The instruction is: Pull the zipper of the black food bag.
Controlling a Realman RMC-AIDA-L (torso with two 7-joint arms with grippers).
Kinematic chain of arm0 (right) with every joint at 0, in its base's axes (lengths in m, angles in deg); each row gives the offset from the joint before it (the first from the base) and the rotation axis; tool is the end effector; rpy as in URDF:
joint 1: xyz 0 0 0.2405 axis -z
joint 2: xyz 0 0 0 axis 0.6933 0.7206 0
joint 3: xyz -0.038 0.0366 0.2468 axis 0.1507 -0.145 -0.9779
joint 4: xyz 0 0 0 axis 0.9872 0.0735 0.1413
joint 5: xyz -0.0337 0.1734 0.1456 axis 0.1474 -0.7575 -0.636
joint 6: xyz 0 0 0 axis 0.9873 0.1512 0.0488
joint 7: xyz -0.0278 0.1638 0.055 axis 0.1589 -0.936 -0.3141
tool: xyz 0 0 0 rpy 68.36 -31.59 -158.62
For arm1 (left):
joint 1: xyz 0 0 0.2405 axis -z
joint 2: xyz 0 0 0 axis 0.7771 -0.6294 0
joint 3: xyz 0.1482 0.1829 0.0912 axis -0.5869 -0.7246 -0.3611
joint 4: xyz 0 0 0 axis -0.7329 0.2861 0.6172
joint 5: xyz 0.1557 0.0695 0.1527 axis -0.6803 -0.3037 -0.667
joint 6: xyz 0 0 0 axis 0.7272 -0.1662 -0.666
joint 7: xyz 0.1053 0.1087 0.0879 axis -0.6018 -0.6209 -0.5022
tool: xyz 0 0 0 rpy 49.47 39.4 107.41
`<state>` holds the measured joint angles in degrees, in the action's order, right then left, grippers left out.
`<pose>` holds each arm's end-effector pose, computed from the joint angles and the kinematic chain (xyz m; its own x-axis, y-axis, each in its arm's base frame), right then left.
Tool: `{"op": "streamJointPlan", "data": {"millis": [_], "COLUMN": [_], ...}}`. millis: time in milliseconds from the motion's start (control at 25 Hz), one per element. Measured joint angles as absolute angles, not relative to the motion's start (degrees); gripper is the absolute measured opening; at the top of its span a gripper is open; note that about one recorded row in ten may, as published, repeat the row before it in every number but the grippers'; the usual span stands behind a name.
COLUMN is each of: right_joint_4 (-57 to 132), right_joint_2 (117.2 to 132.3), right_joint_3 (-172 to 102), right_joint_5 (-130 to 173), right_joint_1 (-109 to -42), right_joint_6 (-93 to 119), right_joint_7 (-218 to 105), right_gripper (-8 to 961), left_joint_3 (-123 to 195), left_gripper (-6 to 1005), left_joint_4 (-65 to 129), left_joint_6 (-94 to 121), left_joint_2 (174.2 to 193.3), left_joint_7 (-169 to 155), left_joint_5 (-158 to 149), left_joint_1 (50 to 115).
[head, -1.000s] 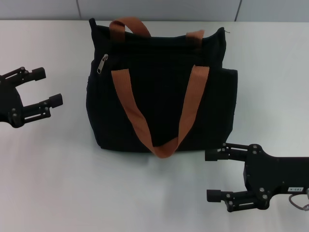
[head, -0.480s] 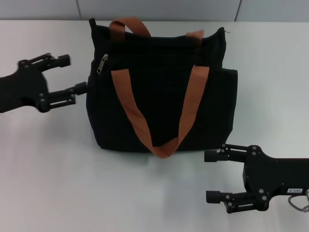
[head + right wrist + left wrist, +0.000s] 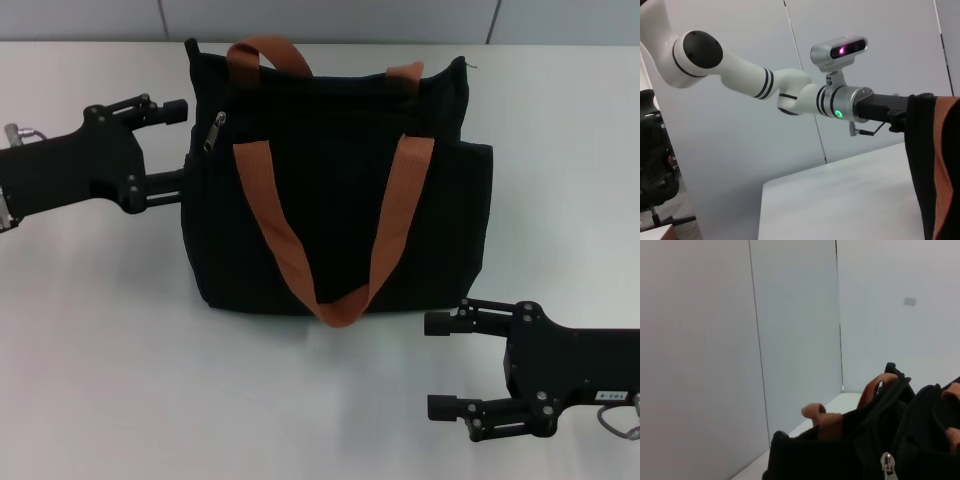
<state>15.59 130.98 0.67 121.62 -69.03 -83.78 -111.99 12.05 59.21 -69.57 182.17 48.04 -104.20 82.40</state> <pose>0.2623 0.2584 -0.0586 0.7716 -0.2278 -0.5939 -0.2228 -0.9713 0.0831 -0.2794 0.3663 0.0174 0.8460 0.0215 0.5328 0.2715 -0.8773 -0.3957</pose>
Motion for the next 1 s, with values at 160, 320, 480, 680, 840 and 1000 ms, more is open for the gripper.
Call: {"op": "streamJointPlan", "data": {"millis": [160,320,480,680,840,1000], "right_joint_4": [15.55,15.48,15.40,15.39,15.39,15.39], "right_joint_2": [130.99,131.01,131.00,130.99,130.99,130.98], "right_joint_3": [0.67,0.23,0.07,0.04,-0.04,-0.13], "right_joint_5": [121.62,121.62,121.62,121.62,121.62,121.62], "right_joint_1": [-69.05,-69.17,-69.32,-69.45,-69.47,-69.47], "right_joint_6": [-83.77,-83.73,-83.71,-83.71,-83.71,-83.71], "right_joint_7": [-111.98,-111.95,-111.94,-111.95,-112.03,-112.06], "right_gripper": [824,824,824,824,824,824], "left_joint_3": [10.86,10.66,10.67,10.68,10.69,11.09], "left_gripper": [771,673,550,415,277,93], "left_joint_4": [59.51,59.88,60.54,60.58,60.78,61.07], "left_joint_6": [-68.25,-67.73,-68.11,-68.15,-68.95,-70.11], "left_joint_2": [182.27,182.35,182.93,183.02,183.02,182.79], "left_joint_7": [48.04,47.01,45.48,45.32,45.24,45.21], "left_joint_5": [-104.20,-104.11,-103.88,-103.98,-103.91,-103.77], "left_joint_1": [83.17,83.35,83.12,83.16,83.12,82.79]}}
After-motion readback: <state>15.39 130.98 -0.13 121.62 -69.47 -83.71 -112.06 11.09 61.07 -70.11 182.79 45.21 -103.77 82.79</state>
